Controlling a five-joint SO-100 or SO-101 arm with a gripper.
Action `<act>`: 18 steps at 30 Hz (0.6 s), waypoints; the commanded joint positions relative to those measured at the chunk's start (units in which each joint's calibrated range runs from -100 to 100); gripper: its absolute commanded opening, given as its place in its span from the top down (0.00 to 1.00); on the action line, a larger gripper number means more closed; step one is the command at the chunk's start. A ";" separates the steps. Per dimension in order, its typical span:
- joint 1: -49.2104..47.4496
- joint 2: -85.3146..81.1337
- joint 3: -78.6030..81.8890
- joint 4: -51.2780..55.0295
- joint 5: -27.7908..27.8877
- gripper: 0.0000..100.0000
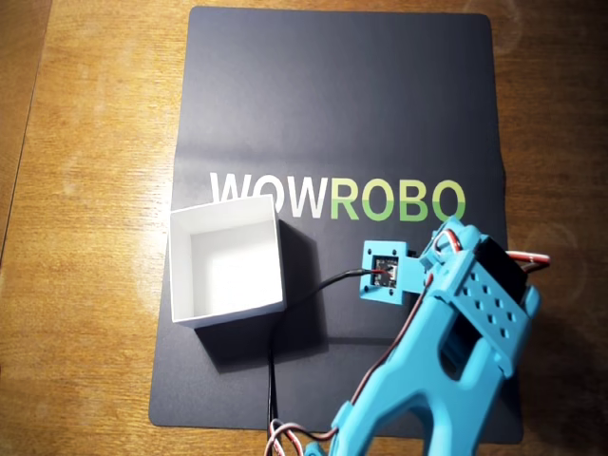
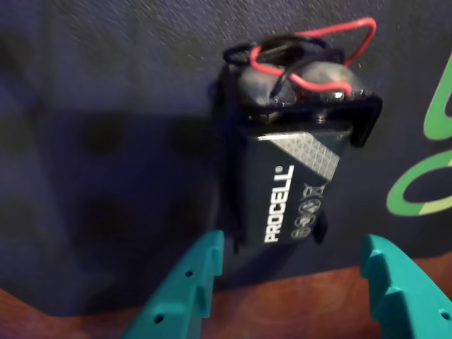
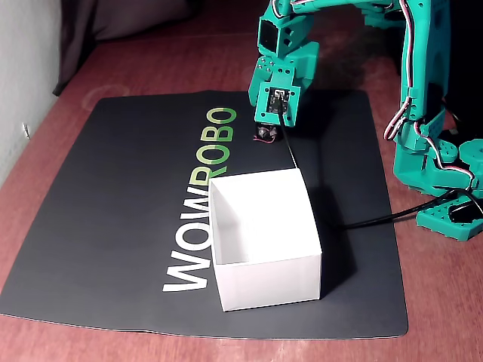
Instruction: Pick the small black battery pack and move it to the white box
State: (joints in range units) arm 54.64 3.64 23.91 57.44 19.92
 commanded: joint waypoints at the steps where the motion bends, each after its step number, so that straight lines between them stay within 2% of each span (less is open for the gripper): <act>1: -2.03 -0.18 -1.28 2.16 0.21 0.78; 12: -3.55 0.08 0.81 1.46 -0.22 0.78; 18: -3.90 2.36 0.81 -5.03 -0.22 0.78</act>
State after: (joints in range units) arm 50.93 4.83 24.73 55.17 19.97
